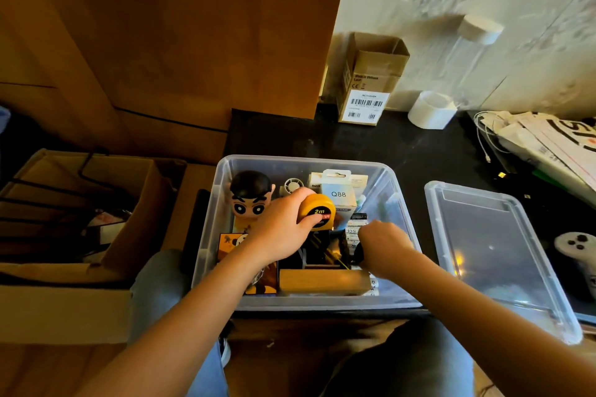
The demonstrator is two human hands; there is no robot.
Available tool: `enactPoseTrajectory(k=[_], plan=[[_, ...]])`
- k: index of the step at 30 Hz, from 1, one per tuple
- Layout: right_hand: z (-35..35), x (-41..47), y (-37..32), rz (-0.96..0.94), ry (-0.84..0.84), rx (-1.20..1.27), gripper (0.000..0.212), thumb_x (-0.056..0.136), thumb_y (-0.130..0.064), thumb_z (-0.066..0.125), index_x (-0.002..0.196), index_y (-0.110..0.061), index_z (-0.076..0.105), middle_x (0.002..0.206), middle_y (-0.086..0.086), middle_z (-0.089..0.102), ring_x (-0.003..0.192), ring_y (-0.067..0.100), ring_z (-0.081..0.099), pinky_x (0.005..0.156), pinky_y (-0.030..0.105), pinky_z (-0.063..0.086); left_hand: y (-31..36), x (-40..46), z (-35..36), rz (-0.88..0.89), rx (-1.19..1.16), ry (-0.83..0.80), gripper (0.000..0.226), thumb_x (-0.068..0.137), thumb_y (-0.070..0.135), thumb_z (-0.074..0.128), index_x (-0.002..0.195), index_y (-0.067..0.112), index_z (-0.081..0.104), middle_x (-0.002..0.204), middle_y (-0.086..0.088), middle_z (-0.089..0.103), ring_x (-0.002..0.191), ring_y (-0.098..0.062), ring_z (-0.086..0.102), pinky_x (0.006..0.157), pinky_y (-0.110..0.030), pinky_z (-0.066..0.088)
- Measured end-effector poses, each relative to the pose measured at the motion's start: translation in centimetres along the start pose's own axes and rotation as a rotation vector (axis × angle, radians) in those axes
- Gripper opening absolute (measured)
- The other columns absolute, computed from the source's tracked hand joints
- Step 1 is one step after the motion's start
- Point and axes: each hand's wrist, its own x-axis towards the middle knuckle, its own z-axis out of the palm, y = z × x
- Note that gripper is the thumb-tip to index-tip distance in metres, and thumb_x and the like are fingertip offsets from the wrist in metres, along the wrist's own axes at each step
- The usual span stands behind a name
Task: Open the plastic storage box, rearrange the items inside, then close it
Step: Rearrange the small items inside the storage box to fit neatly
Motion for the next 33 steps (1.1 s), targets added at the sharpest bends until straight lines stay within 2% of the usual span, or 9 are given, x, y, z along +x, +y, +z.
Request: enactPoseTrajectory(k=[6,10,15,17,19,21,24,27,33], plan=[[-0.5,0.9,-0.7,-0.101,0.039,0.205,0.028,0.089,-0.019,0.057,0.117,-0.015,0.059,0.112,0.011,0.062,0.096,0.026,0.061,0.084,0.034,0.053,0.0,0.0,-0.1,0.004,-0.072,0.063,0.035,0.094,0.031,0.055,0.127,0.024,0.047,0.105,0.014,0.050,0.092,-0.001,0.049,0.071,-0.004,0.041],[-0.1,1.9,-1.6,-0.147,-0.059,0.199,0.051,0.089,-0.020,0.056,0.136,-0.016,0.037,0.095,0.012,0.063,0.078,0.023,0.054,0.070,0.031,0.049,-0.1,0.0,-0.2,-0.019,-0.113,0.100,0.035,0.094,0.031,0.055,0.127,0.024,0.047,0.107,0.013,0.051,0.096,-0.002,0.051,0.067,0.000,0.044],[0.6,3.1,-2.7,-0.059,-0.064,0.135,0.066,0.088,-0.022,0.056,0.141,-0.017,0.017,0.104,0.009,0.062,0.095,0.026,0.061,0.070,0.031,0.046,0.0,0.1,-0.2,-0.032,-0.098,0.101,0.039,0.094,0.032,0.054,0.131,0.024,0.045,0.117,0.008,0.053,0.102,-0.004,0.049,0.069,-0.003,0.043],[0.1,3.1,-2.7,-0.090,-0.107,0.147,0.063,0.089,-0.025,0.055,0.141,-0.016,0.020,0.093,0.007,0.059,0.090,0.025,0.059,0.073,0.032,0.047,0.0,0.0,-0.2,-0.036,-0.099,0.106,0.039,0.094,0.032,0.054,0.131,0.024,0.045,0.115,0.010,0.051,0.102,-0.004,0.048,0.067,-0.001,0.043],[-0.8,2.7,-2.1,-0.162,-0.135,0.166,0.047,0.091,-0.029,0.050,0.133,-0.013,0.036,0.076,0.002,0.051,0.079,0.021,0.051,0.073,0.029,0.044,0.0,0.1,-0.2,-0.041,-0.103,0.103,0.039,0.094,0.032,0.054,0.131,0.024,0.045,0.115,0.010,0.051,0.102,-0.004,0.048,0.068,-0.003,0.042],[-1.8,1.8,-1.1,-0.199,-0.136,0.192,0.031,0.092,-0.032,0.046,0.108,-0.006,0.054,0.069,0.001,0.051,0.071,0.018,0.049,0.069,0.024,0.044,-0.1,0.1,-0.2,-0.037,-0.111,0.096,0.037,0.094,0.032,0.055,0.129,0.024,0.047,0.116,0.008,0.054,0.101,-0.004,0.050,0.069,-0.005,0.042],[-2.6,-0.1,0.6,-0.159,-0.142,0.162,0.027,0.090,-0.027,0.050,0.069,-0.012,0.049,0.065,-0.002,0.050,0.061,0.012,0.047,0.060,0.018,0.041,-0.3,0.3,-0.2,-0.023,-0.119,0.090,0.034,0.093,0.030,0.056,0.126,0.024,0.048,0.115,0.006,0.057,0.098,-0.005,0.052,0.070,-0.006,0.042],[-2.7,-1.3,1.6,-0.101,-0.105,0.125,0.015,0.089,-0.025,0.054,0.091,-0.010,0.056,0.085,0.001,0.061,0.077,0.016,0.057,0.074,0.024,0.049,-0.3,0.3,-0.1,-0.016,-0.119,0.086,0.033,0.093,0.031,0.056,0.125,0.024,0.049,0.111,0.008,0.056,0.098,-0.005,0.053,0.072,-0.006,0.041],[-2.3,-1.3,0.6,0.107,0.062,0.090,0.061,0.089,-0.014,0.057,0.139,-0.001,0.025,0.110,0.011,0.061,0.098,0.023,0.062,0.076,0.027,0.049,-0.2,0.2,-0.2,-0.011,-0.090,0.085,0.034,0.093,0.030,0.057,0.126,0.023,0.049,0.105,0.013,0.052,0.097,-0.005,0.051,0.073,-0.008,0.039]])
